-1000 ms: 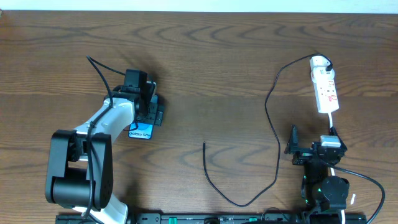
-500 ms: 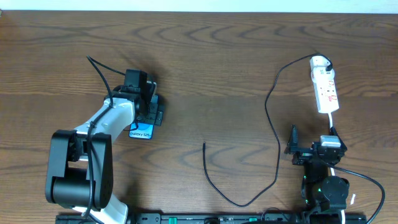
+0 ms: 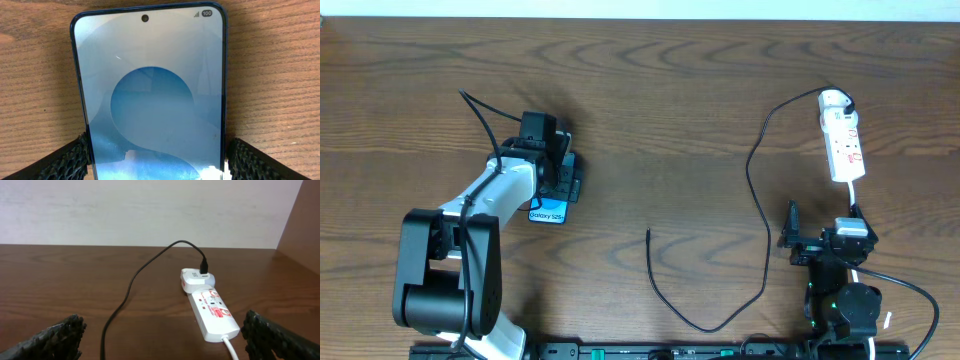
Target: Plug charger to phone and switch on socket
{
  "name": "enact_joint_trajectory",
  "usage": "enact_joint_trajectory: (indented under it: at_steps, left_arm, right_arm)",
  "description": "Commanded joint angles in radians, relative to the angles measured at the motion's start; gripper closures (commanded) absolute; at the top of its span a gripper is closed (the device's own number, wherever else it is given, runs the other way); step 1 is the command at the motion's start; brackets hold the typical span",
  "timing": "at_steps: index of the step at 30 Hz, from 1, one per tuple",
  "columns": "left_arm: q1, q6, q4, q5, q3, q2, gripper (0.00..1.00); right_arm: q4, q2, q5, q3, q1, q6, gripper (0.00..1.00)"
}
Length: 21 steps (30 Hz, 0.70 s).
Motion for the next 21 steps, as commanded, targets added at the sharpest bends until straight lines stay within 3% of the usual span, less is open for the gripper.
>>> enact_joint_trajectory:
  at_steps: [1,21]
  left_arm:
    - [0.001,0.012,-0.029,-0.03,-0.035,0.039,0.13]
    - [0.001,-0.013,-0.092,-0.03,-0.02,0.039,0.13]
  right_arm:
    - [-0.003,-0.006,0.008,-0.001,-0.005,0.014,0.01]
    - [-0.004,-0.006,0.008,-0.001,-0.005,0.014,0.01]
